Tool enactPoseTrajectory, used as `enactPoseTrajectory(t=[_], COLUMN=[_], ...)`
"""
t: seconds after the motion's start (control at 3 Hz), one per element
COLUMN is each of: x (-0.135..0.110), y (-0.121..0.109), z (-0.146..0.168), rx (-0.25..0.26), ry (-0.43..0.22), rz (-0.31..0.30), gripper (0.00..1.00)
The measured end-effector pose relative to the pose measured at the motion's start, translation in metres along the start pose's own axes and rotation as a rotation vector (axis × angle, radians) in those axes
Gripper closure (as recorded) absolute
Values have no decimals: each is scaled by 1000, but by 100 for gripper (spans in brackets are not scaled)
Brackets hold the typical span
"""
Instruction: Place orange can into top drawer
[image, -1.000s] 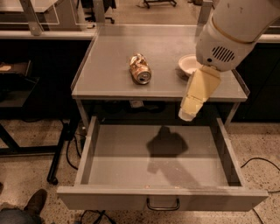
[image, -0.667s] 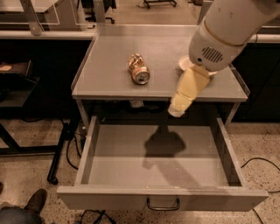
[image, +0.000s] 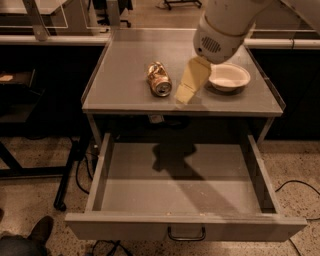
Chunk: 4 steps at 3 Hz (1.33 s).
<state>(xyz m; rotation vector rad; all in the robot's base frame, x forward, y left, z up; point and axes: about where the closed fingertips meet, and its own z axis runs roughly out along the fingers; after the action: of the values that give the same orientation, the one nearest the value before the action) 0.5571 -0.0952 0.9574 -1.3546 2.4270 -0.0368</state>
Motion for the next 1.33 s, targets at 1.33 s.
enactPoseTrajectory(t=[1.33], x=[-70], y=[-58], z=[55], rx=[-105], ry=[41], rz=[252], gripper=[0])
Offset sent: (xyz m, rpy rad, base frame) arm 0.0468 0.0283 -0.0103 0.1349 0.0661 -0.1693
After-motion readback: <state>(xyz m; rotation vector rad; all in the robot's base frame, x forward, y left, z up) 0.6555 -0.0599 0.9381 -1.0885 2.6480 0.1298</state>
